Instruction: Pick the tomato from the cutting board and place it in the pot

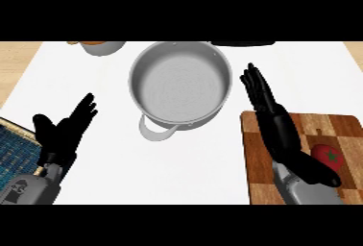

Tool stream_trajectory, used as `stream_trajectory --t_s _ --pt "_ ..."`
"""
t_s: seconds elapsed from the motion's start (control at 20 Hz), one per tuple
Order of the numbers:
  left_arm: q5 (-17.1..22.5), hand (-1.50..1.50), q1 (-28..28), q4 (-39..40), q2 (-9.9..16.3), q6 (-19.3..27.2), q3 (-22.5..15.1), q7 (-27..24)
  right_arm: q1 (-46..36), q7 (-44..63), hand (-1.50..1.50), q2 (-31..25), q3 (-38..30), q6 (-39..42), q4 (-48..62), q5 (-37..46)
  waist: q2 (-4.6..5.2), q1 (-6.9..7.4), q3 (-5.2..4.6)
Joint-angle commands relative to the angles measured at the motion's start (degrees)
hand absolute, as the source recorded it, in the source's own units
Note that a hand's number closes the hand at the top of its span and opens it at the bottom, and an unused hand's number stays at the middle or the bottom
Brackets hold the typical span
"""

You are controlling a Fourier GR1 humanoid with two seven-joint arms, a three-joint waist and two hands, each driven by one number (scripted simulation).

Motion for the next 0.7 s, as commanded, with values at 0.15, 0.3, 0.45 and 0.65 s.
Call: stream_trajectory --t_s 0.15,0.3,0.45,0.65 --pt "-5.45 0.0 2.61 0.09 5.57 5.5 3.68 -2.14 12.11 9.78 1.5 -14.49 -12.24 5.99 7.37 -8.03 0.22 -1.4 -0.91" --pt "-6.27 0.0 3.3 1.18 6.36 6.22 3.81 -2.03 12.81 6.54 1.5 -30.56 -12.68 2.34 11.39 10.54 0.1 -2.83 -2.28" --pt "-6.92 0.0 6.48 0.48 6.84 7.61 4.8 -3.72 18.97 -6.16 -1.5 -30.67 -20.82 -2.94 14.46 9.85 -0.22 -2.53 -0.9" --pt "-7.62 0.0 9.6 -1.34 5.95 7.6 4.75 -5.46 28.18 -23.83 -1.5 -30.97 -29.39 4.12 20.38 1.39 -0.02 -1.7 -0.95"
